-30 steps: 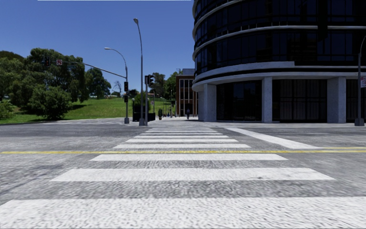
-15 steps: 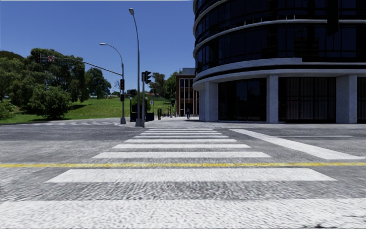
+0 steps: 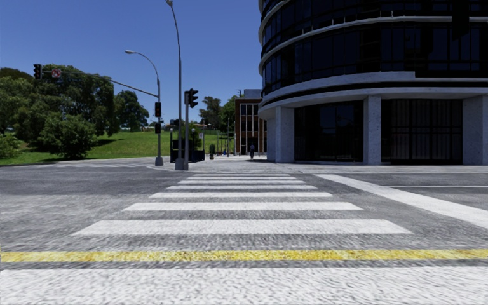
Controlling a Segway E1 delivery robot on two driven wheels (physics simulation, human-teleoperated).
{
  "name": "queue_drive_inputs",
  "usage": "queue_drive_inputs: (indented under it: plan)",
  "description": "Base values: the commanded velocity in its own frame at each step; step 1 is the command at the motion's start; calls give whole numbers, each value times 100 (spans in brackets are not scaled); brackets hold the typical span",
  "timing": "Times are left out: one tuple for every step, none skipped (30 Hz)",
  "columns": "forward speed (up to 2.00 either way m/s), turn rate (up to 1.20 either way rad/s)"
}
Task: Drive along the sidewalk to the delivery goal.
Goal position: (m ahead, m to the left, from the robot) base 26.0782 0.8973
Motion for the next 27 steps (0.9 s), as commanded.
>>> queue_drive_inputs:
  plan:
    - [200,0]
    - [200,0]
    - [200,0]
    - [200,0]
    - [200,0]
    - [200,0]
    - [200,0]
    - [200,0]
    - [200,0]
    - [200,0]
    - [200,0]
    - [200,0]
    - [200,0]
    - [200,0]
    - [200,0]
    - [200,0]
    - [200,0]
    - [200,0]
    - [200,0]
    - [200,0]
    - [200,0]
    - [200,0]
    - [200,0]
    - [200,0]
    - [200,0]
    - [200,0]
    - [200,0]
